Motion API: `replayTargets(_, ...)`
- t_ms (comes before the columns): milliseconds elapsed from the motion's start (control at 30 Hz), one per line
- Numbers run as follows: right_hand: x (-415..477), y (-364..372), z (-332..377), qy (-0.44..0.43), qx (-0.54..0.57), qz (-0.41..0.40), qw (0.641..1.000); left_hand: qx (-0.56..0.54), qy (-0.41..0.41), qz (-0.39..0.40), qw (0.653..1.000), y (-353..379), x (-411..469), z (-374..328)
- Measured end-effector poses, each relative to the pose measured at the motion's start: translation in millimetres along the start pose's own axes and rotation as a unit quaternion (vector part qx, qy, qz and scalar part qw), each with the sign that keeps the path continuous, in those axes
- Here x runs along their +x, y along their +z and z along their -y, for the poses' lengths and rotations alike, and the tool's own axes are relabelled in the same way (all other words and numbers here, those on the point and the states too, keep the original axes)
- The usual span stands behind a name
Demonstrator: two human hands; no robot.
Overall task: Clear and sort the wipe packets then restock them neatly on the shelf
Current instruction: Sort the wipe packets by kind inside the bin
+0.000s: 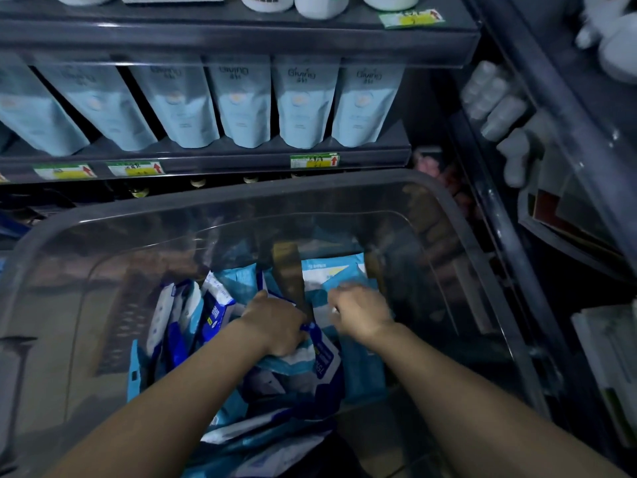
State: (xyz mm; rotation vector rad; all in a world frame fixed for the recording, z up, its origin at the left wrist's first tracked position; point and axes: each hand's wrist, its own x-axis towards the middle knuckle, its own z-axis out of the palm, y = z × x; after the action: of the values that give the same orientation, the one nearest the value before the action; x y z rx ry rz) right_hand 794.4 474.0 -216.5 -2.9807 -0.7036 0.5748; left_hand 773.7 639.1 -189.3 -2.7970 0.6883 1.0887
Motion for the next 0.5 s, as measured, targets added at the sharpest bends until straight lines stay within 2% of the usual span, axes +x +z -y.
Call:
replayTargets(33,-2.7,2.9,3.2,-0.003,-0.004,0.126,0.992,0.003,0.001,-0.001,1.0,-0.4,0.4,-0.5)
replayTargets(67,-5.0,4.9,5.1,-0.017,-0.029,0.216,0.976,0.003,0.0,-0.001,1.0,-0.6,0.5,-0.9)
replayTargets(100,-6.3,6.3,6.2,-0.044,-0.072,0.251,0.964,0.003,-0.001,-0.001,1.0,-0.4,0.7,-1.0)
replayTargets(200,-7.5,12.5,11.6,-0.117,-0.249,0.241,0.931,0.003,-0.001,-0.006,1.0,0.4,0.2,-0.6)
replayTargets(300,-8.0,18.5,10.7,-0.124,-0.361,0.229,0.895,0.0,0.0,-0.01,1.0,0.3,-0.1,-0.4)
replayTargets(367,-8.0,15.5,8.8,-0.117,-0.346,0.216,0.905,0.002,0.0,-0.013,1.0,0.2,-0.1,-0.7)
replayTargets(500,2.1,-8.2,2.4,-0.03,-0.236,0.131,0.962,-0.003,-0.01,-0.013,1.0,1.3,3.0,-0.9)
